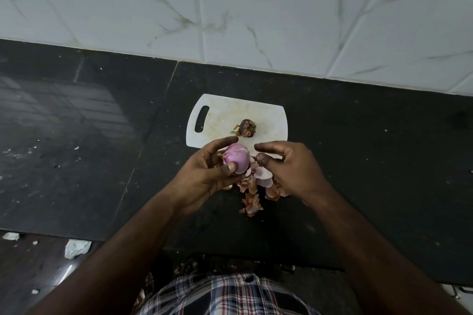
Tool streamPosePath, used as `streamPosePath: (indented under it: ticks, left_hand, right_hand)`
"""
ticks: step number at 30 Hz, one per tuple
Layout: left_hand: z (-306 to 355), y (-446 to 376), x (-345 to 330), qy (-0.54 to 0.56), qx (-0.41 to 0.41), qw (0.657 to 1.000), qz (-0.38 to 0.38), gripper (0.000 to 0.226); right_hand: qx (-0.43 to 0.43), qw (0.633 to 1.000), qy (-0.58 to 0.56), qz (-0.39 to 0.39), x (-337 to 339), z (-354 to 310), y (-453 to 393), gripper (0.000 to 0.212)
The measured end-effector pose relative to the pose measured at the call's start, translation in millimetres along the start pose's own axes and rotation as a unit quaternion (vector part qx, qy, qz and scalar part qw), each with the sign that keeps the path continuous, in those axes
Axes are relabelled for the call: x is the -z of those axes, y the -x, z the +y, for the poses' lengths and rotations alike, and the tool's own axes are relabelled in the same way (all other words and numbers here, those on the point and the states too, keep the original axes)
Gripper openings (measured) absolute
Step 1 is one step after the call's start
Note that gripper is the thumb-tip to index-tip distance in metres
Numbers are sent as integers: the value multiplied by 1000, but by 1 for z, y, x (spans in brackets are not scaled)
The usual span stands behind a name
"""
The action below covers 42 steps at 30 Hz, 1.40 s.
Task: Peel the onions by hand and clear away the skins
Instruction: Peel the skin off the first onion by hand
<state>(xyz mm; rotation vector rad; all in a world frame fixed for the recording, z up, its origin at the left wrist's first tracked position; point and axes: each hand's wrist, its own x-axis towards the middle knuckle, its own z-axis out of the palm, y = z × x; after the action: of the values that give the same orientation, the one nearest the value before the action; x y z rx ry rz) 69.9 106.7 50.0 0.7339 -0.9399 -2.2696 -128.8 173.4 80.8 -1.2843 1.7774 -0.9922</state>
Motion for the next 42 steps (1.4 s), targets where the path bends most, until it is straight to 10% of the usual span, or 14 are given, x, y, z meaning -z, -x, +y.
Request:
streamPosePath:
  ticks: [14,26,42]
  left_hand:
    - [4,1,-4,-131,-37,991,-3,69]
    - [-1,2,-4,-76,-19,997,1,55]
    - [2,4,-13,-102,-58,993,34,69]
  right_hand:
    - [-1,982,-172,-80,-3,4,0,42]
    - [49,995,-59,-67,1,1,-2,36]
    - [-14,979,-188,77,-17,-1,-7,17]
